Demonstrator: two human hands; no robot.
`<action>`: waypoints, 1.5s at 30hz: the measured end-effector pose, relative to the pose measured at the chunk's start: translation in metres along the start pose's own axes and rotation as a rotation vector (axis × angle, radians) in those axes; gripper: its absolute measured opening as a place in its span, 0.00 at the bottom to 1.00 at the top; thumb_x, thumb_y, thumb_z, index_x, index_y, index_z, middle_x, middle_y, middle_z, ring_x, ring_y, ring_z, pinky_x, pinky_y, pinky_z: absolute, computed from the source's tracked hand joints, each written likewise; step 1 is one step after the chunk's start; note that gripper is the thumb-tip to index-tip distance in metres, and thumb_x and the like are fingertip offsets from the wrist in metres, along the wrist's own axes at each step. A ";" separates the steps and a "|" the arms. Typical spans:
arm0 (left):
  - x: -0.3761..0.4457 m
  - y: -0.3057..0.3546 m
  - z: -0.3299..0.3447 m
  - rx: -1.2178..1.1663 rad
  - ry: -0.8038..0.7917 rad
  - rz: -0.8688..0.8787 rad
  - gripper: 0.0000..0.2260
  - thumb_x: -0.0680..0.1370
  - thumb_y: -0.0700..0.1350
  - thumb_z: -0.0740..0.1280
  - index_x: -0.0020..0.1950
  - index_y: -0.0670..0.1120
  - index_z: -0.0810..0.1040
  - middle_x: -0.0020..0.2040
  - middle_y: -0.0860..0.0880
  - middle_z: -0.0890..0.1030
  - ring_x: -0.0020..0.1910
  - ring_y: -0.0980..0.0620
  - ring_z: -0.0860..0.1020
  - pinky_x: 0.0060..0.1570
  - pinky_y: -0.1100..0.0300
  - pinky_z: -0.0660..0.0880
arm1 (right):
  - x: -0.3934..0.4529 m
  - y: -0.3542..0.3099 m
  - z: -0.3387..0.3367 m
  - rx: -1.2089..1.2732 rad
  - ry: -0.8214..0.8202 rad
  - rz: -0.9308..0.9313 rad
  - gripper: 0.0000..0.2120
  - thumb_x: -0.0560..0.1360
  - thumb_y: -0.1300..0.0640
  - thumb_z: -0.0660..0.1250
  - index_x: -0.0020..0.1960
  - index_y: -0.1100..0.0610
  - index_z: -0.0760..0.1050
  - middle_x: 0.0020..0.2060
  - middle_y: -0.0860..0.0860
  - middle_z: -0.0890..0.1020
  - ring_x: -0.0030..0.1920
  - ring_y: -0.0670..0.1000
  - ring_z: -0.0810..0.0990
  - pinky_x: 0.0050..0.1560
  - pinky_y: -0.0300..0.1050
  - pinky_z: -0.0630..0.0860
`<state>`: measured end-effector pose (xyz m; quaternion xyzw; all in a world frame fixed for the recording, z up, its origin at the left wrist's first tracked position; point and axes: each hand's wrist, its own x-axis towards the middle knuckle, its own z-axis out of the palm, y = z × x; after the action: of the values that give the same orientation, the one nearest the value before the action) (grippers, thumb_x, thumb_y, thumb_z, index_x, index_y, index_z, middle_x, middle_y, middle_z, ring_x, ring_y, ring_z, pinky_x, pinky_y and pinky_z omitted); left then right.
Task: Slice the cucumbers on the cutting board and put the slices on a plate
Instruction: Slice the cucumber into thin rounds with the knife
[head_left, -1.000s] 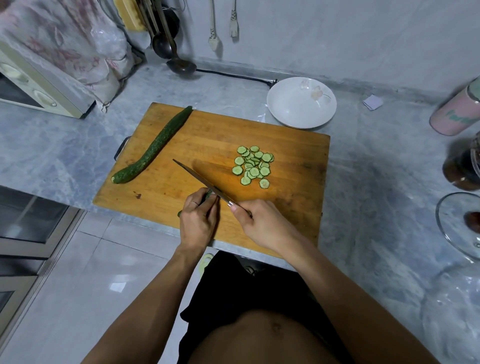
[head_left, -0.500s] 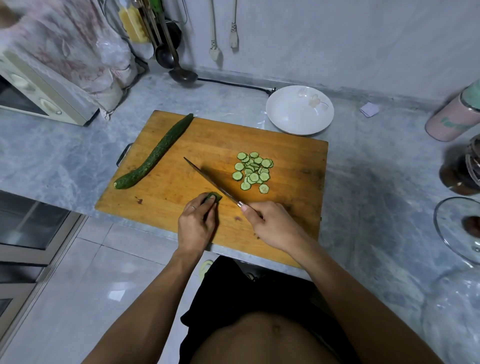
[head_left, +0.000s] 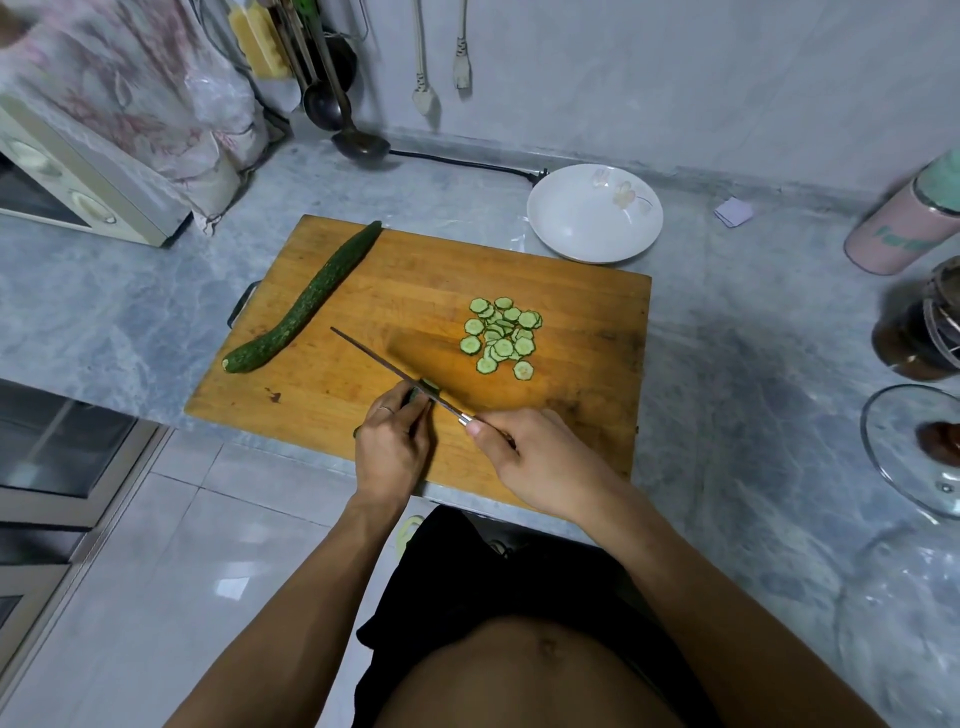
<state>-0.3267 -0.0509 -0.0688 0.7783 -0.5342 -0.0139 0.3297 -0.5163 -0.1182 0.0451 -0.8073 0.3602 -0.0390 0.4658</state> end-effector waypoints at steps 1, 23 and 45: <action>0.000 -0.001 0.001 0.004 -0.006 0.000 0.08 0.75 0.37 0.68 0.52 0.41 0.84 0.57 0.44 0.82 0.54 0.43 0.79 0.47 0.56 0.77 | -0.001 -0.001 0.000 -0.002 0.006 -0.002 0.21 0.83 0.43 0.55 0.34 0.48 0.66 0.29 0.48 0.69 0.32 0.47 0.68 0.33 0.46 0.64; 0.000 0.004 0.002 0.041 0.004 0.013 0.08 0.74 0.36 0.68 0.50 0.42 0.85 0.56 0.46 0.82 0.54 0.44 0.79 0.41 0.54 0.80 | 0.012 0.004 0.006 0.010 -0.013 0.028 0.20 0.83 0.42 0.56 0.32 0.42 0.67 0.31 0.49 0.69 0.32 0.47 0.66 0.31 0.45 0.62; 0.007 0.005 -0.010 -0.076 0.016 -0.091 0.09 0.73 0.40 0.72 0.53 0.41 0.84 0.53 0.46 0.84 0.49 0.47 0.82 0.50 0.57 0.79 | 0.021 0.010 -0.003 0.110 0.074 0.029 0.24 0.84 0.46 0.58 0.29 0.38 0.73 0.25 0.46 0.70 0.34 0.61 0.79 0.32 0.54 0.74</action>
<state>-0.3240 -0.0528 -0.0565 0.7887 -0.4948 -0.0428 0.3623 -0.5076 -0.1370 0.0333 -0.7732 0.3861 -0.0817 0.4963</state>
